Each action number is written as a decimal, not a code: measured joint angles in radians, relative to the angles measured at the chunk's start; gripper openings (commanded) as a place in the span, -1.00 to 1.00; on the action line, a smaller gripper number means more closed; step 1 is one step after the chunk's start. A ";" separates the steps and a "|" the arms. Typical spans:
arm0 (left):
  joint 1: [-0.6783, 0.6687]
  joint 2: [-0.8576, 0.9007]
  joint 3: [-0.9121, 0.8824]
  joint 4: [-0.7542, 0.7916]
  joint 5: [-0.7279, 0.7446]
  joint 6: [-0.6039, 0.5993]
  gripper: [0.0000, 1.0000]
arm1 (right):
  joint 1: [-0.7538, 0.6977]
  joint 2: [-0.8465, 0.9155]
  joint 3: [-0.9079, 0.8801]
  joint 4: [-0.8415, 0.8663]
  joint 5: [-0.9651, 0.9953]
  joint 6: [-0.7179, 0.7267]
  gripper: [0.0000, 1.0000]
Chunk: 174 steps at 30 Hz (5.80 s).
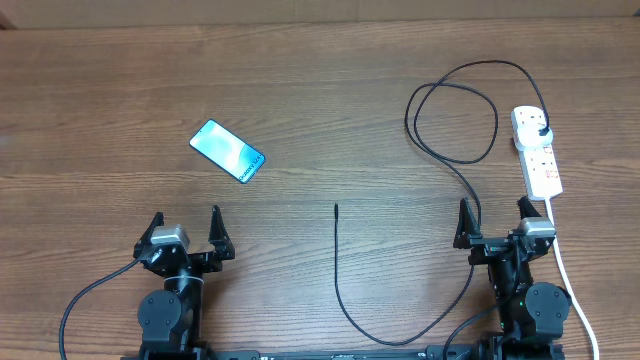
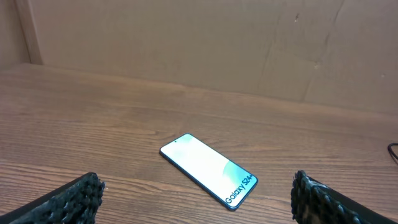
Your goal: Plug charger to phone and switch on socket
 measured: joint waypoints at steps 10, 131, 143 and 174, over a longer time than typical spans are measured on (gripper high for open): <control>0.000 0.000 0.000 0.000 0.000 0.000 1.00 | 0.000 0.000 0.000 0.000 0.000 0.000 1.00; 0.000 0.000 0.000 0.000 0.000 0.000 1.00 | 0.000 0.000 0.000 0.000 0.000 0.000 1.00; 0.000 0.000 0.002 0.000 0.025 0.000 0.99 | 0.000 0.000 0.000 0.000 0.000 0.000 1.00; 0.000 0.601 0.586 -0.132 0.044 -0.087 1.00 | 0.000 0.000 0.000 0.002 0.000 0.000 1.00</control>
